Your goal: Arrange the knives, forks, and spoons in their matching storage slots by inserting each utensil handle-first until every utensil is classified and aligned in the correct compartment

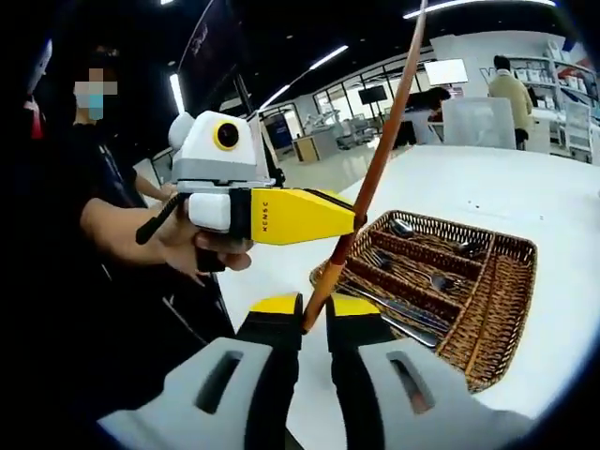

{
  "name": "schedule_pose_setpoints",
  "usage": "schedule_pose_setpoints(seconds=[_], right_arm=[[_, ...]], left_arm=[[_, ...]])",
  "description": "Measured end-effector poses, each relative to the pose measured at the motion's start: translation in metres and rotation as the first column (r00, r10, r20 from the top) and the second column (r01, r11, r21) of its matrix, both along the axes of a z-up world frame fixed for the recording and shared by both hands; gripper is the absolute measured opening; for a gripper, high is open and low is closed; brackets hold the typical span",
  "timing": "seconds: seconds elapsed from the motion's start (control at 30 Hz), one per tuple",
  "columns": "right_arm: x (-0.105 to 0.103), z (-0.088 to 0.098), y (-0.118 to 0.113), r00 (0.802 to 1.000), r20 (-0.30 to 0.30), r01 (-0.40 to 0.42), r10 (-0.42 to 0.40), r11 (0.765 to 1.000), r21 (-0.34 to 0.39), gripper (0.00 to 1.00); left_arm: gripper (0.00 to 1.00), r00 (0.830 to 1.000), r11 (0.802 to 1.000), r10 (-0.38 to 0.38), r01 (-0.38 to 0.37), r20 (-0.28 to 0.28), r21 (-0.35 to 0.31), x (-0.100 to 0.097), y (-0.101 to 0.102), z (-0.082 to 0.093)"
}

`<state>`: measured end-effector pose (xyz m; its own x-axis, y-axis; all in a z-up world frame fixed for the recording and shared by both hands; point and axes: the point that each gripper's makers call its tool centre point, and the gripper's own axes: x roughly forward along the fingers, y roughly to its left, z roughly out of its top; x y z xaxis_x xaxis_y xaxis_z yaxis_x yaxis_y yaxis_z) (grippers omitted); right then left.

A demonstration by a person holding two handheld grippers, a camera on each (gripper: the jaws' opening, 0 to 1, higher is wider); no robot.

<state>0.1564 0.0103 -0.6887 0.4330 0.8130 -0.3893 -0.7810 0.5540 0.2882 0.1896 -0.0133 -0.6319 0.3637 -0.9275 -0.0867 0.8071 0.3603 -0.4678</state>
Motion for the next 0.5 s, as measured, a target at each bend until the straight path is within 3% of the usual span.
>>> schedule_pose_setpoints(seconds=[0.33, 0.5], right_arm=[[0.003, -0.004, -0.017, 0.999, -0.013, 0.042, -0.043, 0.997, -0.07, 0.05], [0.003, -0.001, -0.02, 0.999, 0.026, 0.038, -0.035, 0.993, -0.115, 0.05]], left_arm=[[0.04, 1.0, 1.0, 0.006, -0.006, -0.01, -0.011, 0.0, 0.005, -0.003], [0.04, 1.0, 1.0, 0.01, -0.011, -0.024, -0.024, 0.0, 0.006, -0.002]])
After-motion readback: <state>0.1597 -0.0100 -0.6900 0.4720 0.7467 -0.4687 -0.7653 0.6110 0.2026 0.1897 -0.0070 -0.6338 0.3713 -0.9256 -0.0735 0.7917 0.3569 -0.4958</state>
